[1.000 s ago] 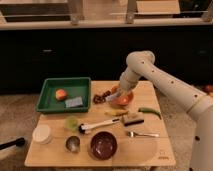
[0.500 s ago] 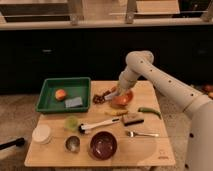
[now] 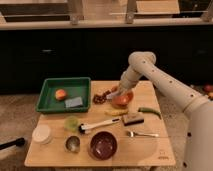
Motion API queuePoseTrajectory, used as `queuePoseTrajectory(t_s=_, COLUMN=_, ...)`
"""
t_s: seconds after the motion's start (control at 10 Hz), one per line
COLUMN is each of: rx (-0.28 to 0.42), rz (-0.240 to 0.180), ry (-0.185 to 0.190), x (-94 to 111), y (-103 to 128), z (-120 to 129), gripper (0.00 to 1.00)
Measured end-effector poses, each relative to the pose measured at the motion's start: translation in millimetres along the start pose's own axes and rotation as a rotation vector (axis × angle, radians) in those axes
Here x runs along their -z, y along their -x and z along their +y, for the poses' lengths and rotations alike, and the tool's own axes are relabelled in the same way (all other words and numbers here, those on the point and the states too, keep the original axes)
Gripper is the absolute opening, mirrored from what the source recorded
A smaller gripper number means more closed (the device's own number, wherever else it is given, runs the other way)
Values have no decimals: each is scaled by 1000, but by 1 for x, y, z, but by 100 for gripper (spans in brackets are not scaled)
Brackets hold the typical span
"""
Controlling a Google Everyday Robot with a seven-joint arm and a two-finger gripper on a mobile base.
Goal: Place towel in red bowl
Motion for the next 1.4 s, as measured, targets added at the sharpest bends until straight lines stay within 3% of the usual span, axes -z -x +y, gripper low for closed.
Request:
queuePoseTrajectory(t_s=0.9, rx=-2, rz=-42, ry=-18, x=-9, y=-21, z=-12, gripper=1)
queuePoseTrajectory(t_s=1.2, rx=-6, rz=-45, ry=-17, x=-9, y=-28, z=-12, gripper=15)
queuePoseTrajectory(t_s=1.4, rx=-9, rz=-51, ry=-21, x=-9, y=-34, z=-13, gripper=15)
